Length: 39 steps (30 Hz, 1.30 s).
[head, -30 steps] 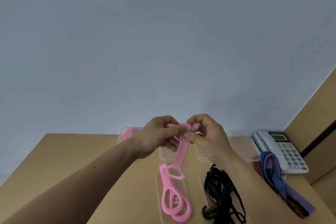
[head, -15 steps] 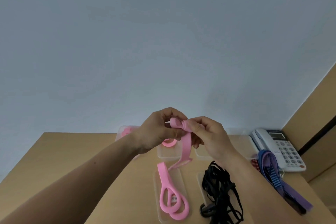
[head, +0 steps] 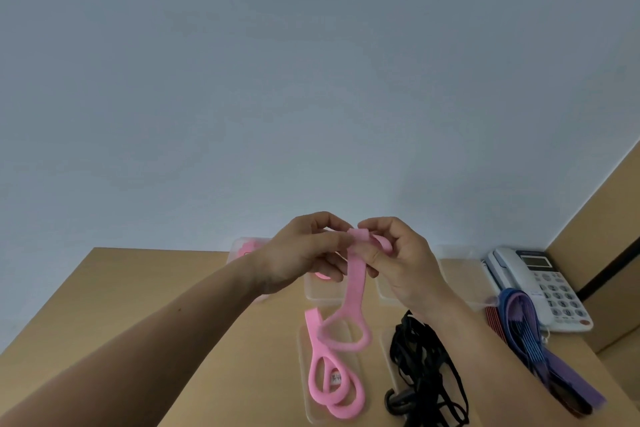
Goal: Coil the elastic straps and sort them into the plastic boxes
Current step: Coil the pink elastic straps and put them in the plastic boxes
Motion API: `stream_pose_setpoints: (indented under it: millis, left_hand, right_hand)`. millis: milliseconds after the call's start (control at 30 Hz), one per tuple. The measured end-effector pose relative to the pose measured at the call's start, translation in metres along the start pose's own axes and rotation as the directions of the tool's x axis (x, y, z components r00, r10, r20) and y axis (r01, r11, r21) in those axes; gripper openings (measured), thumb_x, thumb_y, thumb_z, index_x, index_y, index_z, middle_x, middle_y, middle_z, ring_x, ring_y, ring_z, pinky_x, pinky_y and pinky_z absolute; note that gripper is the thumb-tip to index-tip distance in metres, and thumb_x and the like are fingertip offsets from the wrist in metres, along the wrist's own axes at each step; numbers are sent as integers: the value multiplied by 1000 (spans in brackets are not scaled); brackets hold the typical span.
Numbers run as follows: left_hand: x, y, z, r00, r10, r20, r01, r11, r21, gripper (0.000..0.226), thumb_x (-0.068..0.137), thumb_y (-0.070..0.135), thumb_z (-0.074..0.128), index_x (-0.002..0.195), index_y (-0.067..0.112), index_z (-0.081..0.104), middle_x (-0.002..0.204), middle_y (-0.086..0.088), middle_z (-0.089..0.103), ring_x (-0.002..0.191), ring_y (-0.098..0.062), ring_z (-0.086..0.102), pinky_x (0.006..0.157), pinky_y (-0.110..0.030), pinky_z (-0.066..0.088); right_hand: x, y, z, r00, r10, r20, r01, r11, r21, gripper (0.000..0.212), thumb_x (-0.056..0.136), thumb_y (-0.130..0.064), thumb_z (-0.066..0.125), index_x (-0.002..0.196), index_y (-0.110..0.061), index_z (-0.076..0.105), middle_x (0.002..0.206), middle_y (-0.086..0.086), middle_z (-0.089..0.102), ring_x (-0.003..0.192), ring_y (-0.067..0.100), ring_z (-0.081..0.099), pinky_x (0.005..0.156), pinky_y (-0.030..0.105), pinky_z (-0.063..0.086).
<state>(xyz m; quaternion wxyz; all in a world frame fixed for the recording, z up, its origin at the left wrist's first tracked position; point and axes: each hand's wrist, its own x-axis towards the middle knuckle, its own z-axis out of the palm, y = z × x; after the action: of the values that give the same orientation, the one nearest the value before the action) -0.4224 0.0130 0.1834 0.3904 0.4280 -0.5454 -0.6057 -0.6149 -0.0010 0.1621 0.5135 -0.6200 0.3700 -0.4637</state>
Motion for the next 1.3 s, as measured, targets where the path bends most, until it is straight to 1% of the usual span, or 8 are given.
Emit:
stream_pose_setpoints:
  millis: [133,333,433,533,700,967,1200,1300]
  left_hand:
    - [1,-2,0,997,46,-64,-46,999,-6,35,82,22,71,108,1,63,91,-20,70,82,-34,63,77,-42,53]
    - [1,-5,1,981,156,-120,-152,988,42,26,78,12,74,103,6,68,109,-25,65,85,-42,65,84,-52,54]
    - [1,-7,3,972,196,-130,-186,979,89,25,76,12,76,100,8,69,105,-16,69,85,-28,68,82,-47,55]
    - [1,-9,5,975,204,-93,-194,976,102,24,75,11,75,98,11,69,98,-9,72,84,-22,70,78,-35,54]
    - [3,-10,1,993,96,-72,-88,989,118,43,72,12,76,111,20,61,103,-10,66,80,-24,67,81,-43,56]
    - [-1,-5,-2,1000,-21,12,20,996,92,35,79,16,67,112,5,61,92,-17,71,79,-26,67,77,-37,57]
    - [-2,-3,-4,997,37,-67,-34,998,45,26,85,11,73,106,-1,63,89,-17,67,79,-32,60,77,-42,51]
    - [-3,-2,-4,992,91,-87,-83,993,84,23,84,3,74,104,-1,64,89,-15,68,76,-28,61,72,-39,51]
  right_hand:
    - [-1,1,3,1000,9,24,-9,1000,10,28,82,-3,74,103,-19,65,87,1,70,62,11,63,59,23,50]
    - [-1,-4,0,993,116,-3,-116,988,101,42,73,-40,78,103,-13,66,98,15,70,67,23,65,60,30,51]
    - [1,-7,1,982,187,-3,-186,979,78,49,79,-51,75,94,-5,65,85,17,73,67,25,65,56,32,51]
    - [0,-8,1,977,214,-12,-213,976,41,46,82,-45,69,93,-1,64,75,12,72,62,24,64,54,32,51]
    - [-2,-9,0,988,146,-53,-147,989,-25,20,86,-24,75,94,-7,66,72,7,71,53,19,60,51,28,50]
    - [-4,-3,0,995,95,-14,-95,994,-57,25,79,-11,81,95,-25,67,84,0,69,53,20,57,57,27,51]
    - [-3,-1,4,996,83,43,-84,996,13,37,65,-15,82,98,-26,69,93,7,67,71,17,64,63,29,53]
    - [-2,-3,3,989,128,72,-134,987,87,37,67,-33,84,98,-21,71,99,10,69,75,22,67,62,32,53]
